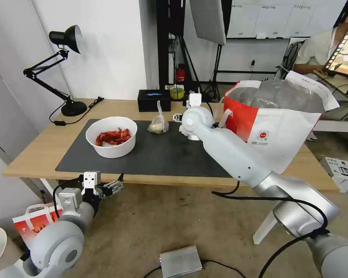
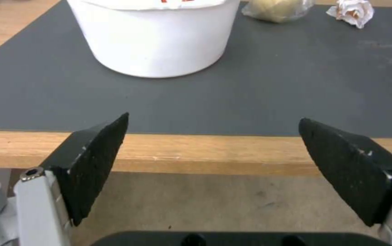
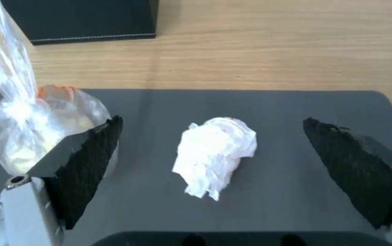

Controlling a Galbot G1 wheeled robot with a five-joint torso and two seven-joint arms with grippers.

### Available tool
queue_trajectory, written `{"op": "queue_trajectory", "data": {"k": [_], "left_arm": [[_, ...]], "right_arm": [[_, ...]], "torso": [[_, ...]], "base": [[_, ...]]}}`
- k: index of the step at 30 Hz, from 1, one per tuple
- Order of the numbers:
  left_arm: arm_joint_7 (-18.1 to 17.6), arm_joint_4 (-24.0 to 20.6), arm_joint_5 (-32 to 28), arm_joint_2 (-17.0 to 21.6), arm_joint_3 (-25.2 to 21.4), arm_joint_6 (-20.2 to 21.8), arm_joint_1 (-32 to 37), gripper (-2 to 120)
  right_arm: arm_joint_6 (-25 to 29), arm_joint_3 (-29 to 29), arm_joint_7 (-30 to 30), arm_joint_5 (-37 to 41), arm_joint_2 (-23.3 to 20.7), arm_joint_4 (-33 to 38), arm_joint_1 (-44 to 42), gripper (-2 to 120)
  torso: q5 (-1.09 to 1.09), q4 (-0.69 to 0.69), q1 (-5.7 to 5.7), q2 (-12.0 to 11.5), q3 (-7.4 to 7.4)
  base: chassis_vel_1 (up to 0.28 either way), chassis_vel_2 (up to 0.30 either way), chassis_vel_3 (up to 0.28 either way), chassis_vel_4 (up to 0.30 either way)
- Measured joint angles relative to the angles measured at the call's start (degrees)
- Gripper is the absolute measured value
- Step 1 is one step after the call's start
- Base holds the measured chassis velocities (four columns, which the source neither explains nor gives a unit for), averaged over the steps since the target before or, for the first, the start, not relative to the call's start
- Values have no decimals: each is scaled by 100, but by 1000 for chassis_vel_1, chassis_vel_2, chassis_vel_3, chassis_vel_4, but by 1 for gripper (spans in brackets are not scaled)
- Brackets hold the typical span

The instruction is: Pick up the trash from the table and place it into the takeout bag.

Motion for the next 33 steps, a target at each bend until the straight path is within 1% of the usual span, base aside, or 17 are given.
{"op": "queue_trajectory", "data": {"k": [11, 16, 25, 33], "left_arm": [[6, -5, 12, -35, 20, 0, -1, 100], [7, -5, 16, -36, 23, -1, -8, 100], [8, -5, 16, -35, 12, -3, -19, 100], [9, 2, 20, -65, 30, -6, -26, 100]], "right_arm": [[-71, 128, -68, -173, 465, -653, 239, 100], [-108, 164, -68, -250, 576, -841, 295, 100], [-206, 277, 45, -314, 686, -1166, 315, 100], [-212, 333, 42, -339, 680, -1338, 192, 100]], "torso": [[0, 0, 0, 0, 0], [0, 0, 0, 0, 0], [0, 0, 0, 0, -1], [1, 0, 0, 0, 0]], "base": [[0, 0, 0, 0], [0, 0, 0, 0], [0, 0, 0, 0], [0, 0, 0, 0]]}}
